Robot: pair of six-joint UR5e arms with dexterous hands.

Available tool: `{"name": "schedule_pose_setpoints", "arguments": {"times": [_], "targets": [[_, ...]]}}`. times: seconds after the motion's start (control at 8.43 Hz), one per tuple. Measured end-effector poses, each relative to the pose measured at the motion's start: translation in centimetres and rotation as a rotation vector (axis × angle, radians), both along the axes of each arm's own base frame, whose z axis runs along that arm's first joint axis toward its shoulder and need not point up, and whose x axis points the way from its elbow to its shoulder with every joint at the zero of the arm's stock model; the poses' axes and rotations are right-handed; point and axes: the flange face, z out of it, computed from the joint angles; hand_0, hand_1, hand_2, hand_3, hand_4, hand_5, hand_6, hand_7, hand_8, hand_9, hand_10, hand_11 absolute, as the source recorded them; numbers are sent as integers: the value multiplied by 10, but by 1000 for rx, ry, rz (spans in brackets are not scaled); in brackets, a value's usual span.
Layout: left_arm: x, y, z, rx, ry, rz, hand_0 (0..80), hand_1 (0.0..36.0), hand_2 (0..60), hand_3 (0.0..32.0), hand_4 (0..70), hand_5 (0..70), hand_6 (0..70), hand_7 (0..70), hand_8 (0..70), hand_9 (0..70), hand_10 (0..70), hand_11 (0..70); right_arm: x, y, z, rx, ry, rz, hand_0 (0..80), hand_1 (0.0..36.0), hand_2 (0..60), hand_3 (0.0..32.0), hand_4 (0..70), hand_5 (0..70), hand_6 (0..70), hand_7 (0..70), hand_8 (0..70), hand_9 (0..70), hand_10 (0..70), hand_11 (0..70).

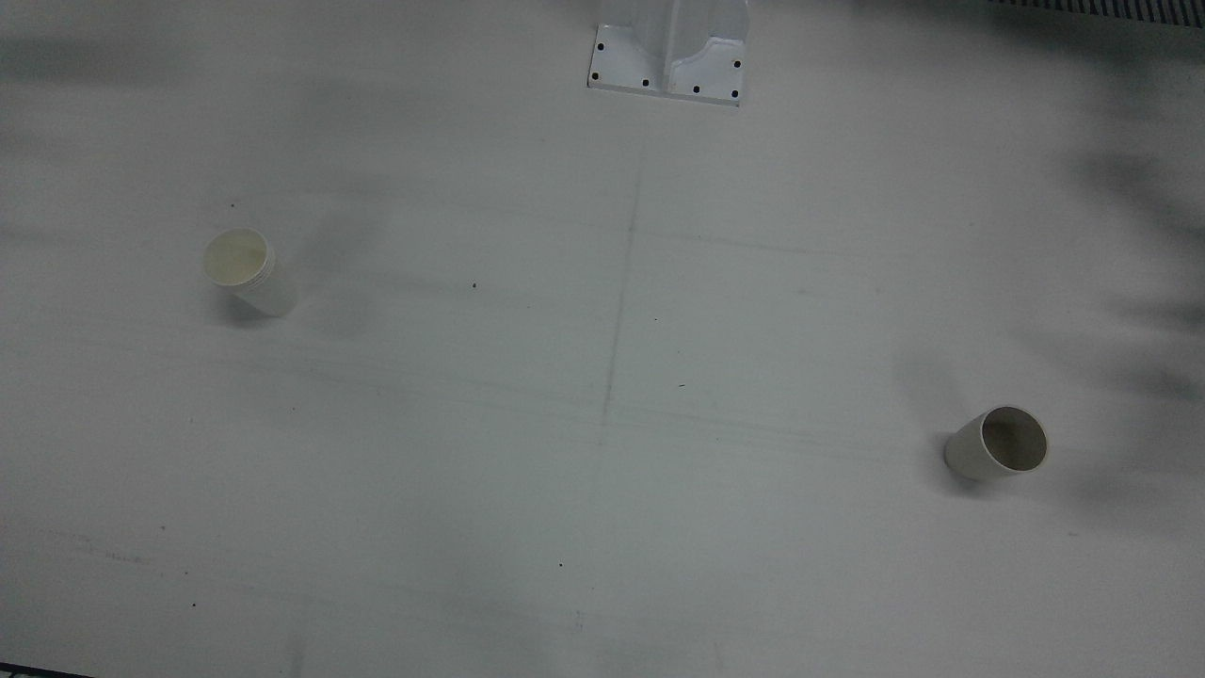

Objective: Pour water
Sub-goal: 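Move the left hand toward the white paper cup near it, then close the left hand fingers around the white paper cup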

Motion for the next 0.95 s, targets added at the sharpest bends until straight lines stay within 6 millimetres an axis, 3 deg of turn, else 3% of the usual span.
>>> {"name": "schedule_pose_setpoints", "arguments": {"times": [0.24, 0.36, 0.47, 0.59, 0.71, 0.95], "targets": [[41, -26, 7, -12, -12, 15, 496, 34, 0, 26, 212, 74, 74, 66, 81, 89, 14, 31, -3, -3, 1, -7, 30, -3, 463, 113, 84, 0, 113, 191, 78, 118, 5, 16, 9, 25], [75, -40, 6, 2, -17, 40, 508, 56, 0, 0, 234, 83, 85, 86, 87, 107, 22, 43, -3, -3, 2, -8, 40, -6, 463, 112, 82, 0, 109, 184, 72, 105, 4, 10, 7, 22], [115, -52, -1, 15, -12, 62, 512, 60, 0, 0, 240, 83, 86, 81, 82, 97, 16, 35, -3, -2, 14, -28, 44, -7, 463, 112, 82, 0, 108, 184, 71, 101, 4, 9, 5, 20], [138, -59, -8, 10, -16, 66, 515, 67, 0, 0, 227, 76, 75, 65, 76, 85, 10, 28, -3, -1, 25, -47, 45, -8, 463, 110, 74, 0, 99, 170, 64, 79, 2, 3, 1, 13], [151, -65, -13, 3, -20, 68, 525, 85, 0, 0, 226, 80, 76, 65, 77, 85, 10, 29, -3, -1, 32, -59, 46, -9, 462, 108, 74, 0, 101, 170, 65, 81, 3, 6, 1, 14], [166, -75, -21, -11, -29, 73, 523, 82, 0, 0, 233, 85, 85, 76, 80, 89, 13, 33, -2, 0, 40, -72, 49, -7, 461, 105, 66, 0, 91, 156, 55, 54, 1, 0, 0, 10]]}}
